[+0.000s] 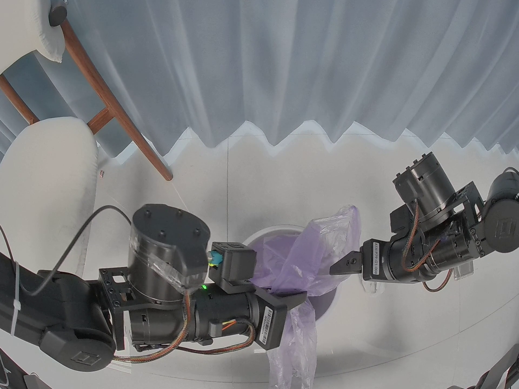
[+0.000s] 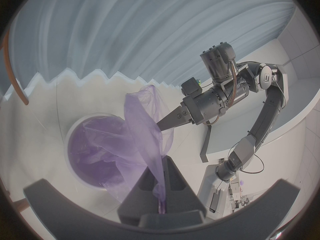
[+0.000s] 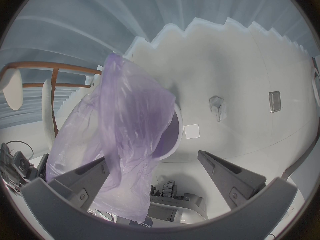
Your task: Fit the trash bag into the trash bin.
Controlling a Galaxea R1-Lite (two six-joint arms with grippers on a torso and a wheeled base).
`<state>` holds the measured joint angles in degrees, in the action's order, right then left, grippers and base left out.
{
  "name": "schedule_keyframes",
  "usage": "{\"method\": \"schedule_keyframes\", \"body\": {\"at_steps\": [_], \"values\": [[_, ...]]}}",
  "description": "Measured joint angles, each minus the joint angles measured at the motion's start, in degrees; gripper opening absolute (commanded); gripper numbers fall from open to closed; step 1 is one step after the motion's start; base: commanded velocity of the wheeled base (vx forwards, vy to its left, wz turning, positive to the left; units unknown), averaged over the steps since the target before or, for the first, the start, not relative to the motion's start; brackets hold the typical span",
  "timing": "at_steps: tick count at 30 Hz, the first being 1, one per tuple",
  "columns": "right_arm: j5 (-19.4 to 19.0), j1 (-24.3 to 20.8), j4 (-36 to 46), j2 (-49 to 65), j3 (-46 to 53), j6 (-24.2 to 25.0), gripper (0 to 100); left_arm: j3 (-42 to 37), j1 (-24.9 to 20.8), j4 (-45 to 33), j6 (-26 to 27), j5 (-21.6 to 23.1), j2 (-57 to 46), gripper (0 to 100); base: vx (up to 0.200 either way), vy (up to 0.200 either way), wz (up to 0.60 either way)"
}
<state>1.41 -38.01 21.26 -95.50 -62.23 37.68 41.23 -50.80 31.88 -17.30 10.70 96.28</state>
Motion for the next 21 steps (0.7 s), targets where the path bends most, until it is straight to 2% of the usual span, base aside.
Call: {"method": "schedule_keyframes", "body": {"at_steps": [3, 4, 17, 18, 21], "values": [[0.0, -0.2, -0.1, -0.7, -0.3, 0.1, 100, 0.1, 0.0, 0.1, 0.0, 0.0, 0.0, 0, 0.0, 0.0, 0.0], [0.0, -0.3, -0.1, -1.0, -0.4, 0.1, 0, 0.2, 0.0, 0.1, 0.0, 0.0, 0.0, 0, 0.0, 0.0, 0.0], [0.0, -0.4, -1.8, -2.5, -1.8, 0.9, 0, -0.2, 0.0, 1.0, -0.1, 0.1, -0.1, 0, 0.0, 0.0, 0.0], [0.0, -0.4, -1.9, -2.5, -2.3, 1.3, 0, -0.3, 0.0, 1.1, -0.1, 0.1, -0.1, 100, 0.0, 0.0, 0.0], [0.0, -0.3, -1.9, -2.6, -3.6, 2.0, 0, -0.3, 0.0, 1.1, -0.7, 0.1, -0.1, 100, 0.0, 0.0, 0.0]]}}
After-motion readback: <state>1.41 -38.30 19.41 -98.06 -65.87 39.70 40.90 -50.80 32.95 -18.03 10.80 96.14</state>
